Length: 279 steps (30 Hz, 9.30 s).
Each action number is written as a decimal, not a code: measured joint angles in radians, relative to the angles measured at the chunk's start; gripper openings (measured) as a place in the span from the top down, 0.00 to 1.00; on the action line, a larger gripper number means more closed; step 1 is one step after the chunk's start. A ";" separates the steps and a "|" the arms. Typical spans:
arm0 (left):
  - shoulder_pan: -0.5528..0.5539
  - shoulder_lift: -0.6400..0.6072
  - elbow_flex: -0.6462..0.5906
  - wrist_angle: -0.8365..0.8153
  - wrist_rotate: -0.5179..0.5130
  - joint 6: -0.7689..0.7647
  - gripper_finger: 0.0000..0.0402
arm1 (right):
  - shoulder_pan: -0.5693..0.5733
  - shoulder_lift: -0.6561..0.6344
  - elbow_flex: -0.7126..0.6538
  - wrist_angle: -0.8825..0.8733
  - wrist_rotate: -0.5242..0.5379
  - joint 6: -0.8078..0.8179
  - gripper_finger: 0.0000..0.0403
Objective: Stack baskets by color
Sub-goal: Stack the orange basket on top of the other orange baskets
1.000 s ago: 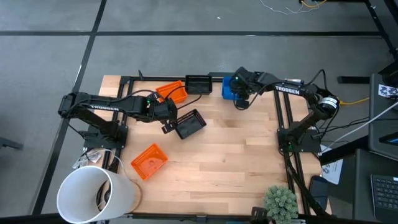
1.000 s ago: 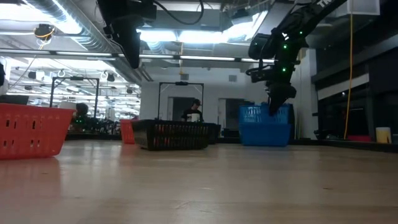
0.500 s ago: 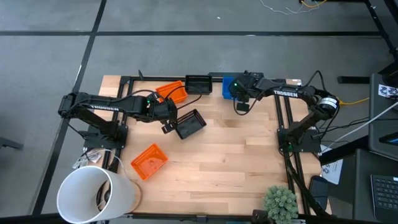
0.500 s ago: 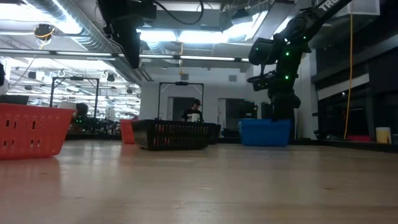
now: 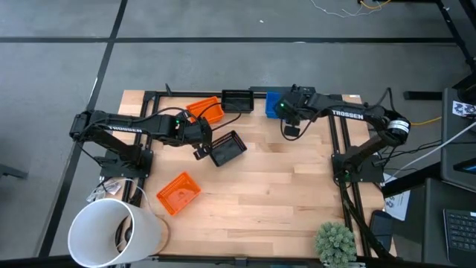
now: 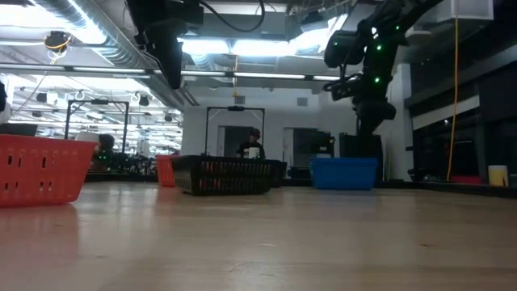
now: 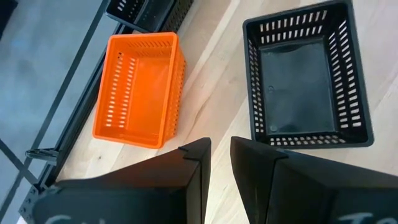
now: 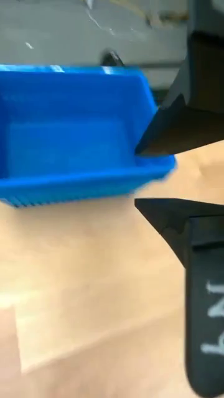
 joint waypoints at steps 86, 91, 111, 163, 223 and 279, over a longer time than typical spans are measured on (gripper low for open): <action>0.216 0.179 -0.352 0.734 0.463 -0.059 0.86 | 0.387 -0.345 0.000 -0.424 0.005 0.704 0.71; 0.216 0.167 -0.332 0.573 0.456 -0.072 0.86 | 0.387 -0.344 0.000 -0.424 0.005 0.702 0.71; 0.217 0.166 -0.140 0.574 0.305 0.492 0.86 | 0.386 -0.344 0.000 -0.416 0.007 0.702 0.71; 0.324 0.403 -0.140 0.383 0.463 0.554 0.98 | 0.387 -0.345 0.000 -0.418 0.005 0.673 0.71; 0.768 0.513 0.349 0.046 0.408 0.707 1.00 | 0.387 -0.345 0.000 -0.417 0.005 0.627 0.71; 0.681 0.419 0.351 0.002 0.225 0.594 0.86 | 0.387 -0.345 0.000 -0.417 0.004 0.626 0.71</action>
